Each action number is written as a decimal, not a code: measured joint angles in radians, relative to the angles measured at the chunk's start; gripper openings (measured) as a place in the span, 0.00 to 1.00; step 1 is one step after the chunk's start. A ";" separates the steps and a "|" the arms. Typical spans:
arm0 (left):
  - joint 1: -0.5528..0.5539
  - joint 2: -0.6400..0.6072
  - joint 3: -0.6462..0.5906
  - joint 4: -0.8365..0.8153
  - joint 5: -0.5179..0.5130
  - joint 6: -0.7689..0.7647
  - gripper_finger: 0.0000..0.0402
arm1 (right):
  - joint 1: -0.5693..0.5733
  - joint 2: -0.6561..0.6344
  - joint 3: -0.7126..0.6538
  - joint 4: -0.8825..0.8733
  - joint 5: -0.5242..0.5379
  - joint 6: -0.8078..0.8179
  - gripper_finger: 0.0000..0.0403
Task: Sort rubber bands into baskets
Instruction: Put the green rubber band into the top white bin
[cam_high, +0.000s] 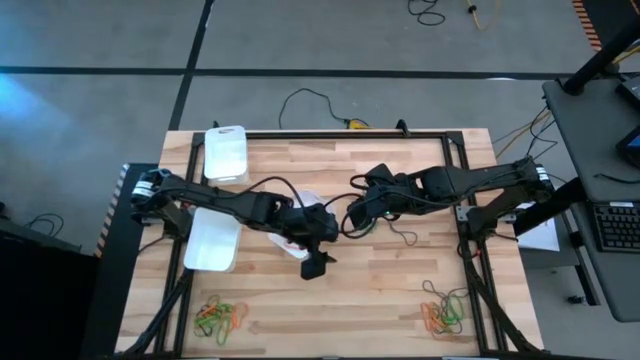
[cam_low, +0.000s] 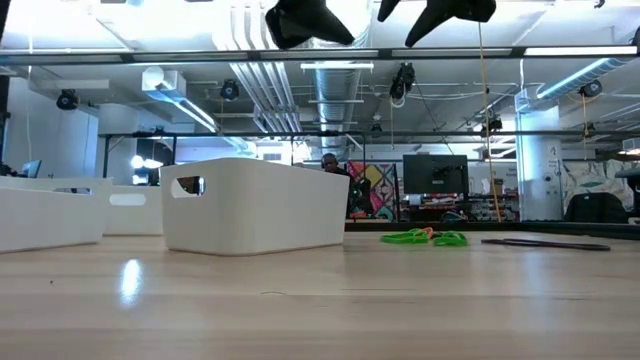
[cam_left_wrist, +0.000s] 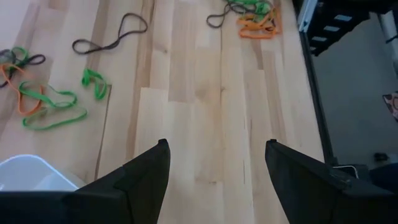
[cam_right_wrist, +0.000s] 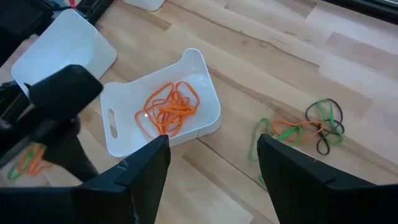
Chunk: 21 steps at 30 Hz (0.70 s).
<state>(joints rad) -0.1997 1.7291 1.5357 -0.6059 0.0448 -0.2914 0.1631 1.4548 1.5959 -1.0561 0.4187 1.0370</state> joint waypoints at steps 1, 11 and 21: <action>-0.002 -0.007 -0.005 0.014 0.000 0.005 0.62 | 0.000 0.000 0.000 0.000 0.000 0.001 0.58; -0.005 -0.112 -0.021 -0.145 0.000 0.187 0.62 | 0.000 0.000 0.000 0.000 0.000 0.001 0.58; -0.014 -0.488 -0.406 0.026 -0.016 0.179 0.62 | -0.004 0.001 0.000 0.086 0.105 0.000 0.58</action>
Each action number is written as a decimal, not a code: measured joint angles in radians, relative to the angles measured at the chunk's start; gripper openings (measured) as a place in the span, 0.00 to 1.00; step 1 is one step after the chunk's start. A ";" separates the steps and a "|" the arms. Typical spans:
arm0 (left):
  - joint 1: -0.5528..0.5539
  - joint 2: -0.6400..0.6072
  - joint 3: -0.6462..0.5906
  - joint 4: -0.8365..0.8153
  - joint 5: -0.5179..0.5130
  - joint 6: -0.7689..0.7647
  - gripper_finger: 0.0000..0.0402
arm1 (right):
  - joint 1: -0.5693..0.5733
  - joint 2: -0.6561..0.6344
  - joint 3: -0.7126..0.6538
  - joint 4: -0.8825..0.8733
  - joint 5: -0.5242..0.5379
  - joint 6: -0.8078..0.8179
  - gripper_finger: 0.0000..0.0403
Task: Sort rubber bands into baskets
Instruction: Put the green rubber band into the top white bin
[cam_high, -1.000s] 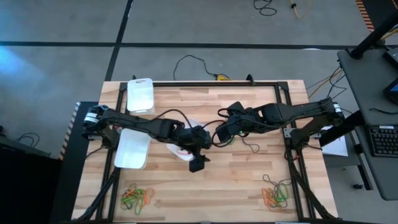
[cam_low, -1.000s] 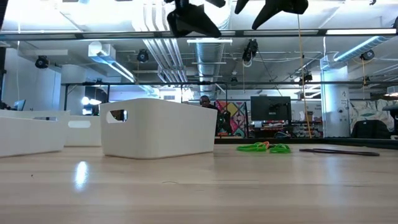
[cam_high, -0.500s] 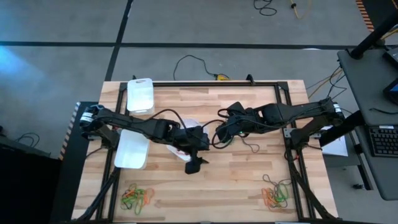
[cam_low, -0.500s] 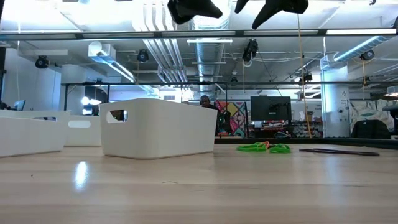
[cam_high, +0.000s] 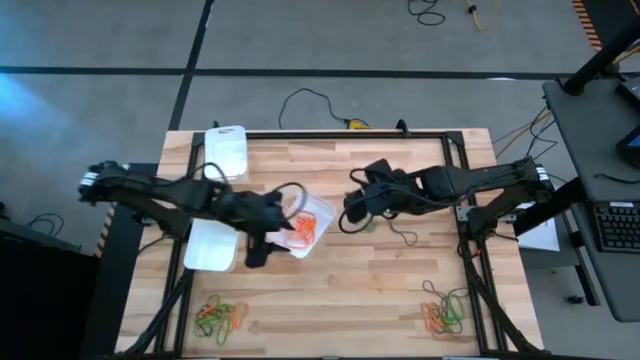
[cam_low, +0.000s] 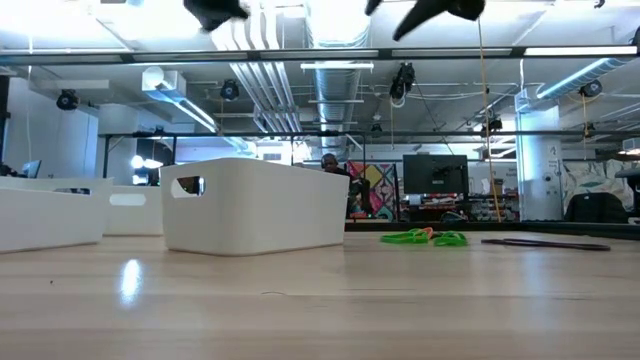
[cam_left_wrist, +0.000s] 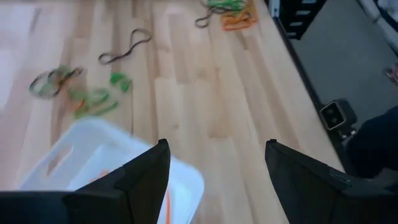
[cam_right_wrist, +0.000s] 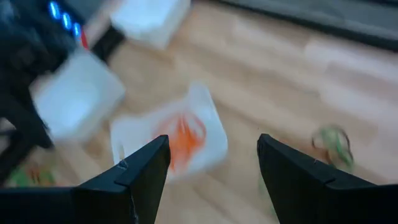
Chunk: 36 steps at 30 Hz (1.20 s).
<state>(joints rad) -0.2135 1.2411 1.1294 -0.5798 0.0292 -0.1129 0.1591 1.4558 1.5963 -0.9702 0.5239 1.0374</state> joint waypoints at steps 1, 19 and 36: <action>0.000 -0.041 -0.058 0.035 -0.012 -0.004 0.62 | -0.001 0.001 0.000 0.028 0.031 0.000 0.58; 0.222 -0.260 -0.393 0.290 -0.031 -0.038 0.62 | -0.110 0.301 -0.002 -0.174 -0.065 0.088 0.58; 0.454 -0.155 -0.468 0.120 0.027 0.056 0.58 | -0.298 0.432 -0.110 -0.135 -0.493 -0.029 0.43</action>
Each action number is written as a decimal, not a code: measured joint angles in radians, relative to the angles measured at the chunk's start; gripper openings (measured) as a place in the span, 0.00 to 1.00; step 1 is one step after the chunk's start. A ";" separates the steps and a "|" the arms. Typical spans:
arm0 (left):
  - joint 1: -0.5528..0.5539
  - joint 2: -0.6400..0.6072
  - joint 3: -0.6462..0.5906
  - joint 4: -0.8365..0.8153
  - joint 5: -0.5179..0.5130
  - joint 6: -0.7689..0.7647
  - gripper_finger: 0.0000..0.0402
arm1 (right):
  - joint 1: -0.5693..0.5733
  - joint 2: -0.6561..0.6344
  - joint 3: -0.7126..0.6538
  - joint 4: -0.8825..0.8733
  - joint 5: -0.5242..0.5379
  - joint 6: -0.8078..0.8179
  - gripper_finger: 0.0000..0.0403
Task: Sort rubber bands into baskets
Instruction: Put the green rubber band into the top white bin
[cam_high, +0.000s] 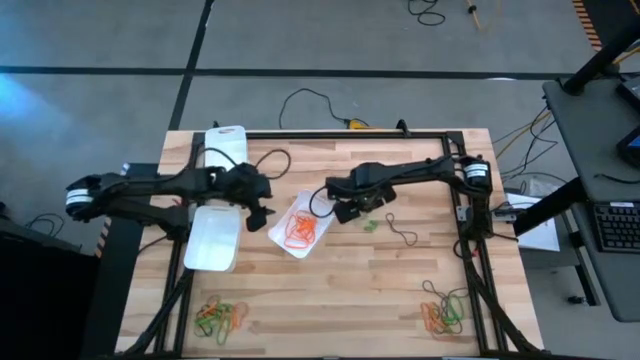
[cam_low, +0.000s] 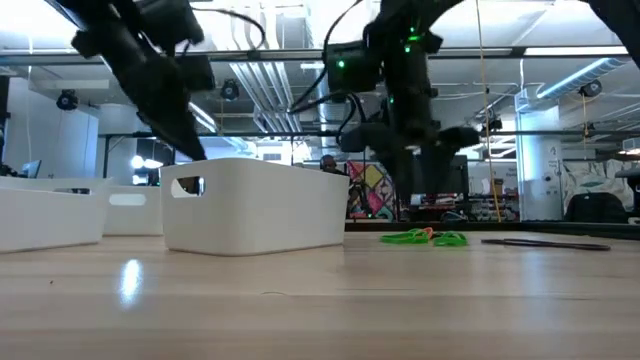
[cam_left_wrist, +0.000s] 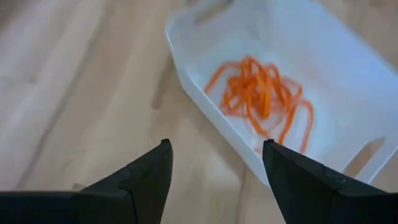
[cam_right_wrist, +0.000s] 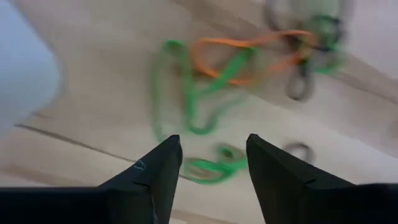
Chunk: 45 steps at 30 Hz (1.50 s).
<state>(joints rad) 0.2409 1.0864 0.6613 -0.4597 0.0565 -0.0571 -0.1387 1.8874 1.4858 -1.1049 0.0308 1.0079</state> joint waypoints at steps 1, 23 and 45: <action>0.000 0.019 -0.001 0.000 0.004 0.012 0.58 | -0.010 0.000 -0.012 0.034 -0.019 -0.010 0.42; -0.087 0.177 -0.004 -0.003 0.220 -0.034 0.57 | -0.058 -0.002 -0.204 0.311 -0.111 -0.040 0.14; -0.087 -0.002 -0.005 -0.034 0.117 -0.035 0.57 | -0.118 -0.066 0.083 0.015 -0.077 -0.250 0.02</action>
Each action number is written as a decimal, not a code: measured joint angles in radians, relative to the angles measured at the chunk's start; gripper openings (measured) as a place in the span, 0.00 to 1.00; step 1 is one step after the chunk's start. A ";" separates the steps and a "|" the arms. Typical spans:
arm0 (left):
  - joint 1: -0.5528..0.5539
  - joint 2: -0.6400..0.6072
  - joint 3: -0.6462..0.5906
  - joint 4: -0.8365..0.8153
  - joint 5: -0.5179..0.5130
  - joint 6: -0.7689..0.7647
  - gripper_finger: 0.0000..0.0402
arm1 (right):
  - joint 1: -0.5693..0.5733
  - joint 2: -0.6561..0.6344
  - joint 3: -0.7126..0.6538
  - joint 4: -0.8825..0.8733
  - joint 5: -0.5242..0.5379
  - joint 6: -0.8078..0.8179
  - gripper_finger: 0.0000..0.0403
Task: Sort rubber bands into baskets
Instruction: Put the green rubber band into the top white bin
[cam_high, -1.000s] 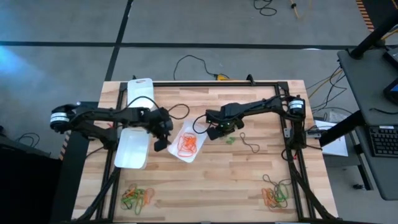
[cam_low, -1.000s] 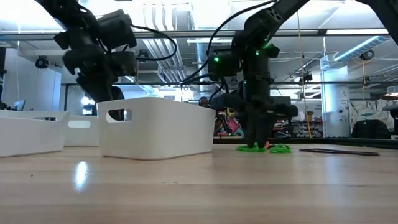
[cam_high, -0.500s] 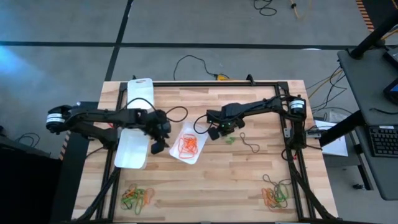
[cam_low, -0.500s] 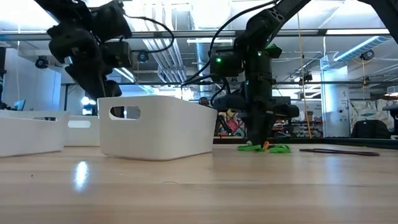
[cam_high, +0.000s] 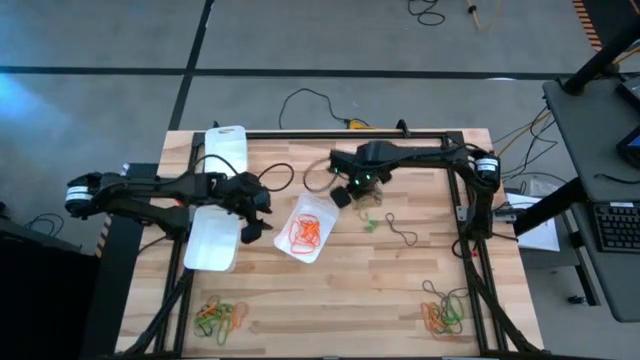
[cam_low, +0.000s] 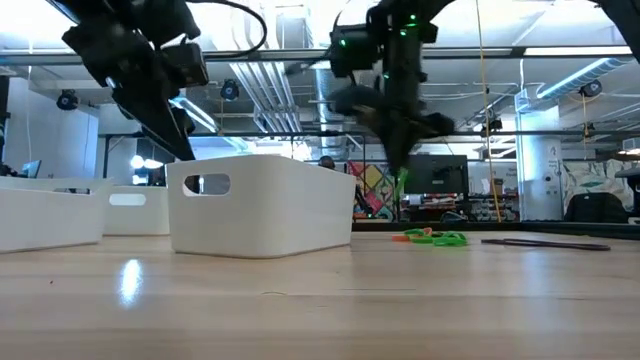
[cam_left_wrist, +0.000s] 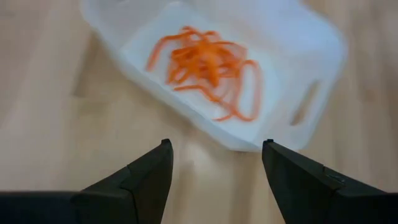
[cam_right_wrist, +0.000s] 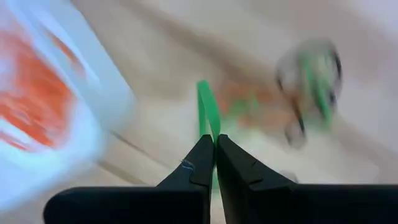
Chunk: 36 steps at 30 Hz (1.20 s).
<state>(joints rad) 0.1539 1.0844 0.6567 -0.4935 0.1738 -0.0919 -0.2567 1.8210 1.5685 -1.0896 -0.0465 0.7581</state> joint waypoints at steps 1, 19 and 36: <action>0.000 0.010 -0.004 0.004 -0.024 -0.001 0.57 | -0.014 0.003 0.010 0.040 -0.002 -0.024 0.02; 0.013 0.147 -0.019 0.372 -0.042 -0.063 0.57 | -0.205 0.270 0.029 0.620 -0.112 -0.210 0.03; 0.406 0.363 0.164 0.385 0.172 0.269 0.57 | -0.202 0.044 0.029 0.544 -0.108 -0.226 0.56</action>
<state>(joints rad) 0.5595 1.4477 0.8211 -0.1085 0.3459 0.1766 -0.4587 1.8648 1.5970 -0.5458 -0.1550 0.5316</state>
